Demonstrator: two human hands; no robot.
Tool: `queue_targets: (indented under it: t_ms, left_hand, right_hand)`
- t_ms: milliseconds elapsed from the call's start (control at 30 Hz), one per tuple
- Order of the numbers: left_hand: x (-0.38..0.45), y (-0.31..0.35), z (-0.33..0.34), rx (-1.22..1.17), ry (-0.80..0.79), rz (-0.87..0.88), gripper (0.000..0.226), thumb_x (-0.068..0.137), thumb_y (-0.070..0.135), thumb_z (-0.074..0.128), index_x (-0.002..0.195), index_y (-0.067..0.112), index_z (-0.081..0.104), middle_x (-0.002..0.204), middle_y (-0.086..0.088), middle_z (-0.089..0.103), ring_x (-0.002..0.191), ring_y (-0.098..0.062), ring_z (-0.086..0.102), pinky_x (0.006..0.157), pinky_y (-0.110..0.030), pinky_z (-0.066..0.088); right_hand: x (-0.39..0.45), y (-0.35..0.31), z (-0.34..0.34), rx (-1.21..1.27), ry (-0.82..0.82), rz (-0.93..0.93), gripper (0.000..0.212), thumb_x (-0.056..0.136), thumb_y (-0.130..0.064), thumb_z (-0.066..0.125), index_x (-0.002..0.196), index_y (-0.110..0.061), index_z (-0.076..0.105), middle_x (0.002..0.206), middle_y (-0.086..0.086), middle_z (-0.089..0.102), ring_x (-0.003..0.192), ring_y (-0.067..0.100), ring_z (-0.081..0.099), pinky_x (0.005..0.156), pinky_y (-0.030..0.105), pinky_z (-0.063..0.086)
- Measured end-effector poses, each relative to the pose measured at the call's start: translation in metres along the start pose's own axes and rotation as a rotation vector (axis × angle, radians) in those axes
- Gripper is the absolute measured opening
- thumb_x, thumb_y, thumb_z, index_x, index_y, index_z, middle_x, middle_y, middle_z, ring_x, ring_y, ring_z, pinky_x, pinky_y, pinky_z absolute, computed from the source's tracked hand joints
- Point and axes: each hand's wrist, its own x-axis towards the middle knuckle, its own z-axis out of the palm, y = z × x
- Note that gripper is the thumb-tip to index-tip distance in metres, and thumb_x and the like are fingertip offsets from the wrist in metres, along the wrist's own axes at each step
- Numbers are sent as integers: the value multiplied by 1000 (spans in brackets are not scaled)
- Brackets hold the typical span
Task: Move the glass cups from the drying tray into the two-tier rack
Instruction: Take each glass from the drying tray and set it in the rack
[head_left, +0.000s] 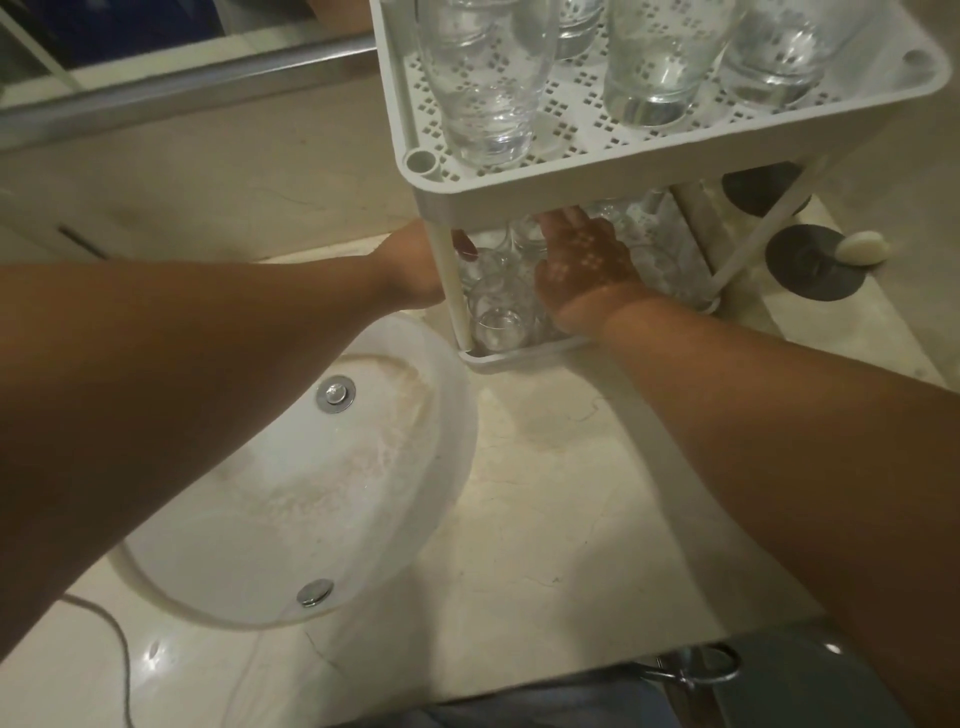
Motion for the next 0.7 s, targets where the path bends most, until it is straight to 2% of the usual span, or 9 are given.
queue_targets:
  t_ms: [200, 400, 467, 600, 700]
  left_hand:
    - [-9, 2, 3, -57, 32, 5, 42, 92, -1, 50, 129, 11, 65, 137, -10, 56, 127, -26, 50, 99, -29, 40]
    - [-11, -3, 2, -114, -3, -10, 43, 91, 3, 49, 125, 19, 69, 134, -5, 59, 124, -25, 53, 98, -32, 44]
    - [-12, -2, 1, -126, 4, -13, 45, 91, 2, 47, 126, 20, 68, 138, -5, 58, 127, -24, 52, 99, -31, 44]
    - [-15, 0, 1, -135, 5, -18, 49, 91, 2, 45, 131, 22, 65, 150, -4, 48, 138, -24, 43, 112, -38, 38]
    - [-16, -1, 2, -146, 0, -30, 51, 93, 2, 42, 134, 24, 63, 155, -3, 43, 140, -24, 40, 108, -33, 40]
  right_hand:
    - [1, -1, -4, 5, 19, -50, 55, 93, -12, 42, 146, -22, 35, 151, 3, 35, 136, 30, 33, 111, 43, 32]
    - [5, 9, 0, 23, -17, -74, 58, 92, -12, 45, 148, -23, 34, 152, 1, 34, 137, 29, 31, 114, 44, 31]
    - [8, 11, 2, 5, -12, -74, 60, 90, -11, 47, 148, -23, 34, 152, 1, 34, 138, 29, 30, 114, 43, 30]
    - [14, 10, -2, -10, -30, -70, 64, 86, -9, 49, 147, -22, 34, 146, 6, 41, 135, 34, 35, 114, 45, 32]
    - [17, 7, -7, 1, -42, -71, 59, 84, -6, 52, 141, -15, 43, 140, 11, 48, 131, 36, 43, 110, 46, 39]
